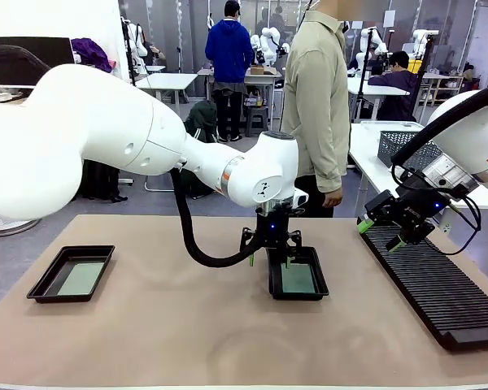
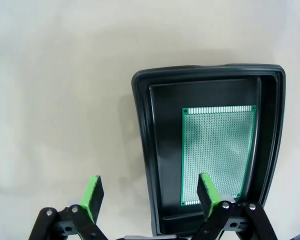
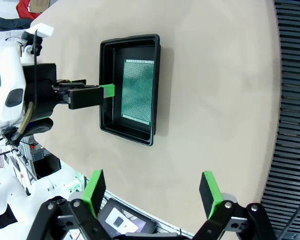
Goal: Inspect and transfer BCBs to ESD trays.
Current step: Pick up the ESD tray and place it on the left side of the table.
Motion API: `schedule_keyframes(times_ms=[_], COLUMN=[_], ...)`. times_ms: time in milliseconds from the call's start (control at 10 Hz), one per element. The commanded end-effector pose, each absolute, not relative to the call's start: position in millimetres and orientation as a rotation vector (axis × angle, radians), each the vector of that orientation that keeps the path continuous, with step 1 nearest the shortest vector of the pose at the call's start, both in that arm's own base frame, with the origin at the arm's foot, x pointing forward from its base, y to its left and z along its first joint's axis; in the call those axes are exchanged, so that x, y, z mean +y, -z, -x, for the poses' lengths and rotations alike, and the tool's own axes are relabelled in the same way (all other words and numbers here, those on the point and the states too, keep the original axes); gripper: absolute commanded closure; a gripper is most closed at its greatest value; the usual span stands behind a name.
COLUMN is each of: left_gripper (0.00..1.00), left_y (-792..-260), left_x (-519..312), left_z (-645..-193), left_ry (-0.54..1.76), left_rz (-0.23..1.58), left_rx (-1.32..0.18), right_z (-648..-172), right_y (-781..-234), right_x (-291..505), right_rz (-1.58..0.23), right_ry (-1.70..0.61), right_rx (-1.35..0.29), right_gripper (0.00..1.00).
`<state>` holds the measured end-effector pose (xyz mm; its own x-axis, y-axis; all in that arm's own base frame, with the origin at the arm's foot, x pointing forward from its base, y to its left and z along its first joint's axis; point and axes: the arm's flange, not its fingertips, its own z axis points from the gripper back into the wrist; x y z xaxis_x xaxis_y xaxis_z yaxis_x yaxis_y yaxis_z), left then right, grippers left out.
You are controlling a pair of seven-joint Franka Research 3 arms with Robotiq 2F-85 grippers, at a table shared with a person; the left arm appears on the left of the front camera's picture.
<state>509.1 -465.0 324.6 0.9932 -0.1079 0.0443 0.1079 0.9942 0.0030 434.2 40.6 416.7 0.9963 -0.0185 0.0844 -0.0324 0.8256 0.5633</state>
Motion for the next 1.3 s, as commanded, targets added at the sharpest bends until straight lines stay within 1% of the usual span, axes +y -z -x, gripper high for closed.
schedule_keyframes(times_ms=[0, 500, 600, 1200], left_gripper=[0.00, 0.00, 0.00, 0.00], left_y=[-320.4, -312.4, -312.3, -312.1], left_x=[-465.1, -462.6, -464.2, -463.9], left_z=[-514.6, -517.3, -516.4, -513.7], left_ry=[0.111, 0.064, 0.094, 0.096], left_rz=[0.017, 0.016, 0.010, 0.020], left_rx=[-0.044, -0.036, -0.043, -0.054], right_z=[-435.5, -435.5, -435.5, -435.5], right_y=[-416.2, -416.2, -416.2, -416.2], right_x=[42.4, 42.4, 42.4, 42.4], right_rz=[-0.594, -0.594, -0.594, -0.594], right_ry=[0.014, 0.014, 0.014, 0.014], right_rx=[-0.087, -0.087, -0.087, -0.087], right_gripper=[0.00, 0.00, 0.00, 0.00])
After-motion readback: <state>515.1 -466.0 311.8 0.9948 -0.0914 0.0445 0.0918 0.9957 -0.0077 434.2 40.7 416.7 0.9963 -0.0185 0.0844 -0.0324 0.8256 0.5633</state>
